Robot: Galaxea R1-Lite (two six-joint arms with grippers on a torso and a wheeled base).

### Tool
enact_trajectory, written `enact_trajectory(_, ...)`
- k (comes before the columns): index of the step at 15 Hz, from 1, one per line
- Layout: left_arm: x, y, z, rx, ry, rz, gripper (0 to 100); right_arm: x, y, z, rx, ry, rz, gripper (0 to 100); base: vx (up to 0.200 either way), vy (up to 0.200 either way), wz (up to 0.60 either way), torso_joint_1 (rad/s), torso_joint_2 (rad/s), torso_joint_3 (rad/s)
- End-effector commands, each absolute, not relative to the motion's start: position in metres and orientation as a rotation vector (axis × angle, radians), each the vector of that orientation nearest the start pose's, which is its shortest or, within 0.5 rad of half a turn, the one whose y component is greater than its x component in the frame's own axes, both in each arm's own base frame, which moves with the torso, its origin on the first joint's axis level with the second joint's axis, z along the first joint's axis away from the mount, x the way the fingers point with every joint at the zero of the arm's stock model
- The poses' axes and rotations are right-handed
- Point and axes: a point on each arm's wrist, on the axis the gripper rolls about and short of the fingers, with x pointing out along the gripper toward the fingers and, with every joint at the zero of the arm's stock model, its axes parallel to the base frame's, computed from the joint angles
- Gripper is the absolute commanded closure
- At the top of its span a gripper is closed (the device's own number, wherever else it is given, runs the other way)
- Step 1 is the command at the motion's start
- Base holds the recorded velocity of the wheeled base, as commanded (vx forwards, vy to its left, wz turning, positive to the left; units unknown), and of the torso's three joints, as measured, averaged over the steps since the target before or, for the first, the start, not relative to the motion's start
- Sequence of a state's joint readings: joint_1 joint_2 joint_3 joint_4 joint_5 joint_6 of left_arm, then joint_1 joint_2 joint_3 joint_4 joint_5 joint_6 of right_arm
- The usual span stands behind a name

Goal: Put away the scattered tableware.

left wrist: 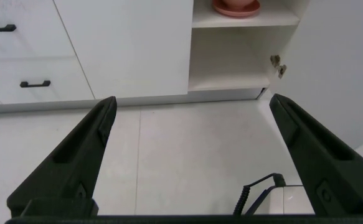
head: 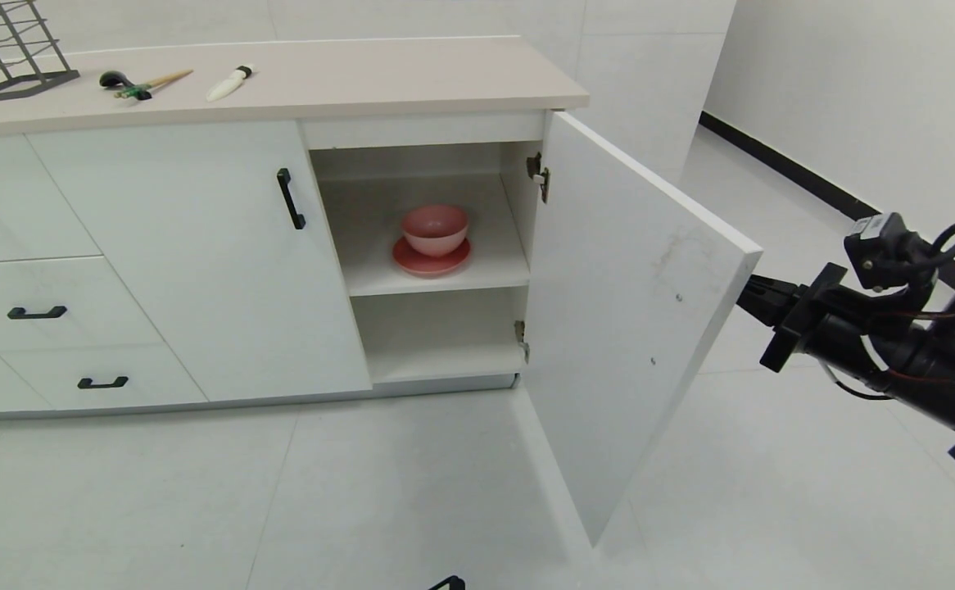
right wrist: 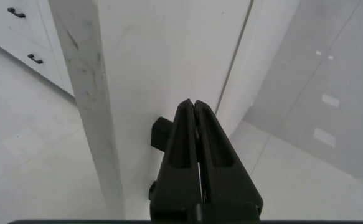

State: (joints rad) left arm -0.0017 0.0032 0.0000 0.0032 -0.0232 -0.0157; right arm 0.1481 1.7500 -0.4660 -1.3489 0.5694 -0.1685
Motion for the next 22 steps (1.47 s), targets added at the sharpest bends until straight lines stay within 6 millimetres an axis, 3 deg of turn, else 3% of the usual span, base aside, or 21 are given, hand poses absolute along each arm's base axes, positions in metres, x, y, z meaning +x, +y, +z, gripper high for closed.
enact_trajectory(1, -0.022, 0.000, 0.075, -0.017, 0.008, -0.024, 0, 0.276, 0.058, 0.152, -0.173, -0.119, 0.727, 100, 0.000, 0.000, 0.00, 0.000, 0.00, 0.000)
enact_trajectory(10, -0.022, 0.000, 0.075, -0.023, 0.008, -0.020, 0, 0.274, 0.082, 0.150, -0.167, -0.123, 0.809, 100, 0.000, 0.000, 0.00, 0.000, 0.00, 0.000)
enact_trajectory(17, -0.023, 0.000, 0.076, -0.034, 0.005, -0.017, 0, 0.264, 0.115, 0.150, -0.156, -0.130, 0.928, 100, 0.000, 0.000, 0.00, 0.000, 0.00, 0.000)
enact_trajectory(22, -0.023, 0.000, 0.076, -0.034, 0.006, -0.017, 0, 0.267, 0.132, 0.147, -0.153, -0.134, 0.978, 100, 0.000, 0.000, 0.00, 0.000, 0.00, 0.000)
